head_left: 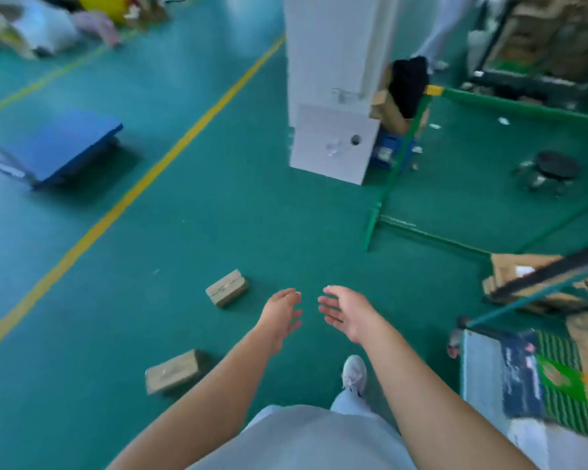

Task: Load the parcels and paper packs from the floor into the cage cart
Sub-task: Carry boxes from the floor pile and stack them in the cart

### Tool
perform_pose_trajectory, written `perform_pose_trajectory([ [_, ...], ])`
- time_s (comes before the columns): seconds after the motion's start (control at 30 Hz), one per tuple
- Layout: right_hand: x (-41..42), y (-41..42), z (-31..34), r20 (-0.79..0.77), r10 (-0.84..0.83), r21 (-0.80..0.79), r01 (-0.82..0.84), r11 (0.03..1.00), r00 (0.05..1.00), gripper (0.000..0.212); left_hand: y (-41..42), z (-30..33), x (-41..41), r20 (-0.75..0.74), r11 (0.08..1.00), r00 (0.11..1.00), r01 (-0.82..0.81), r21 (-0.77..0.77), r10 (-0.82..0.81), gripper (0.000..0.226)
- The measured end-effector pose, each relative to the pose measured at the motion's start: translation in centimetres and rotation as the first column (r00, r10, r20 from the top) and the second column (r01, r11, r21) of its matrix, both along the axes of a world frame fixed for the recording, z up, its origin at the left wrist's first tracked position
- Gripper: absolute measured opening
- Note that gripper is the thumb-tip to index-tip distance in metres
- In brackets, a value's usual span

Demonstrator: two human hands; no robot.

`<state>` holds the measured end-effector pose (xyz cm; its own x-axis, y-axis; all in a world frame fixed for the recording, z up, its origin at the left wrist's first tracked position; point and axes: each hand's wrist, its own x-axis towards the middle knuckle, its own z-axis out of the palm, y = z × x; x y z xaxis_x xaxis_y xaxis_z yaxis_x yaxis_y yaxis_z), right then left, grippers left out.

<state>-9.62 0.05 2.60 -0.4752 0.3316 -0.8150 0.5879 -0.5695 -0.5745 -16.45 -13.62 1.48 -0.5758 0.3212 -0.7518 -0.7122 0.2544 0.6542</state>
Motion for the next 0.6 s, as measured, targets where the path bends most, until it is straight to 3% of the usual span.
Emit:
perform_pose_trajectory([
  [0.33, -14.5, -6.0, -2.2, 0.005, 0.402, -0.038, -0.402, 0.915, 0.915, 0.023, -7.9, -2.3, -8.6, 0.004, 0.911, 0.911, -0.412, -0.029, 0.412, 0.028],
  [0.6, -27.7, -5.4, -4.6, -0.003, 0.565, -0.125, -0.561, 0.818, 0.825, 0.020, -7.6, -3.7, -18.4, 0.004, 0.798, 0.805, -0.589, -0.126, 0.594, 0.023],
])
